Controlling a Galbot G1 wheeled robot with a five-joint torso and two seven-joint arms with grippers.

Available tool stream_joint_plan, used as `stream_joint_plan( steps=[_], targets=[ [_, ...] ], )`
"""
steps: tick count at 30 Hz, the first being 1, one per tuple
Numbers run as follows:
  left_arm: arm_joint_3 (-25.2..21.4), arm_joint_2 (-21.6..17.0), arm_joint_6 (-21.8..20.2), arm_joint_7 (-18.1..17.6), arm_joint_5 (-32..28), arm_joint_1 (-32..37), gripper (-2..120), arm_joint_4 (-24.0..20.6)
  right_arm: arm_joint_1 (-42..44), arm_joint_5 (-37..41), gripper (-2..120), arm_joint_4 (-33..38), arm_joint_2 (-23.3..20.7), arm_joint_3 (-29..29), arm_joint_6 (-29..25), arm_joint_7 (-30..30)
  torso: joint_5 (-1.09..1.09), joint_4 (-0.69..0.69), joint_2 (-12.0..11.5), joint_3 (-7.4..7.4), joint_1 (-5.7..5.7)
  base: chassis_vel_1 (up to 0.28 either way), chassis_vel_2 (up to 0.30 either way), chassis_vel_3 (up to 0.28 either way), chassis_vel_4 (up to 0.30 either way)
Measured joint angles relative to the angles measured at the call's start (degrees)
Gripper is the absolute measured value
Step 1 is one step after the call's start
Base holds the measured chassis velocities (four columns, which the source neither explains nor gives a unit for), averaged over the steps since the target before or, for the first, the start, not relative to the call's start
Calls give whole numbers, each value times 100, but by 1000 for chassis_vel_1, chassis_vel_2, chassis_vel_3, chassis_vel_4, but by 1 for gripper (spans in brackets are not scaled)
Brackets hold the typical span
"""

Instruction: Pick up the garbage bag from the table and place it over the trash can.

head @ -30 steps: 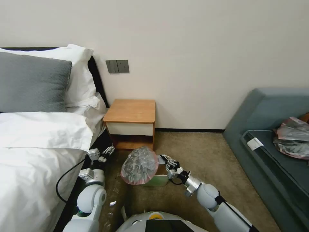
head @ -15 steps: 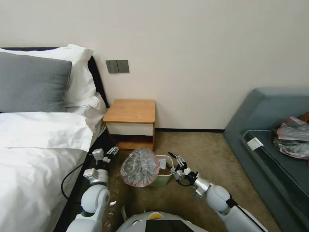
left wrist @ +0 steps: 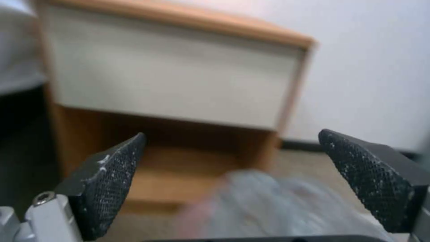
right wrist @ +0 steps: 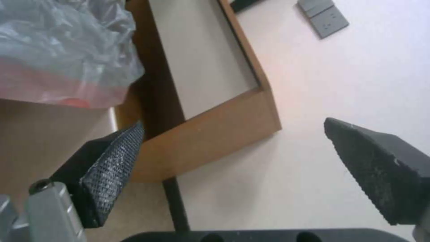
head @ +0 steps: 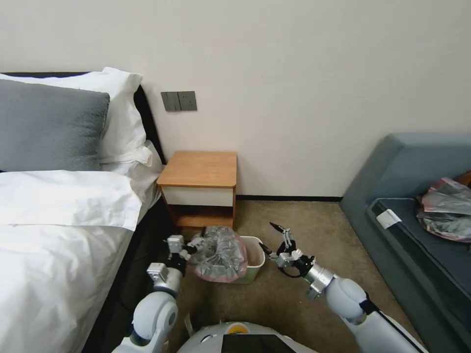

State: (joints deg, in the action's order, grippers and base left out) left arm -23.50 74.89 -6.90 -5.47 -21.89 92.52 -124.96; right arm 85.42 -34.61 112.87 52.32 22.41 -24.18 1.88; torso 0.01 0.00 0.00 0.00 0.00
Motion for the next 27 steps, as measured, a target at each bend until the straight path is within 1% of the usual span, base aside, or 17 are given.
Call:
stream_joint_plan(
  steps=[2, 6, 11, 17, 21, 22, 24, 26, 27],
  targets=[
    [136, -25, -116, 240, 36, 63, 98, 46, 1, 25, 100, 53, 25, 57, 15, 7, 0, 0, 0, 0, 0, 0, 0, 0, 0],
    [250, -18, -41, 283, 129, 85, 99, 142, 42, 37, 100, 106, 97, 115, 16, 7, 0, 0, -1, 0, 0, 0, 0, 0, 0],
    [358, -48, 3, 351, 125, 160, 99, 6, 47, 45, 100, 89, 144, 195, 5, 2, -1, 0, -1, 0, 0, 0, 0, 0, 0],
    [461, -65, -47, 363, 82, 251, 99, -16, 32, 80, 100, 60, 186, 229, 4, -7, -1, 0, -1, 0, 0, 0, 0, 0, 0],
    [527, -67, -353, 170, -142, 328, 99, -32, 44, 99, 100, 60, 173, 268, 1, -11, -1, 0, -1, 0, 0, 0, 0, 0, 0],
    [527, -67, -353, 170, -142, 328, 99, -32, 44, 99, 100, 60, 173, 268, 1, -11, -1, 0, -1, 0, 0, 0, 0, 0, 0],
    [539, -20, -468, -28, -176, 327, 99, 13, 62, 104, 100, 52, 183, 292, -19, -14, -1, 0, 0, 0, 0, 0, 0, 0, 0],
    [542, -9, -478, -78, -176, 324, 99, 36, 66, 104, 100, 50, 186, 295, -22, -14, -1, 0, -1, 0, 0, 0, 0, 0, 0],
    [544, 37, -502, -212, -176, 294, 98, 122, 82, 106, 100, 48, 198, 306, -34, -16, -1, 0, 0, 0, 0, 0, 0, 0, 0]
  ],
)
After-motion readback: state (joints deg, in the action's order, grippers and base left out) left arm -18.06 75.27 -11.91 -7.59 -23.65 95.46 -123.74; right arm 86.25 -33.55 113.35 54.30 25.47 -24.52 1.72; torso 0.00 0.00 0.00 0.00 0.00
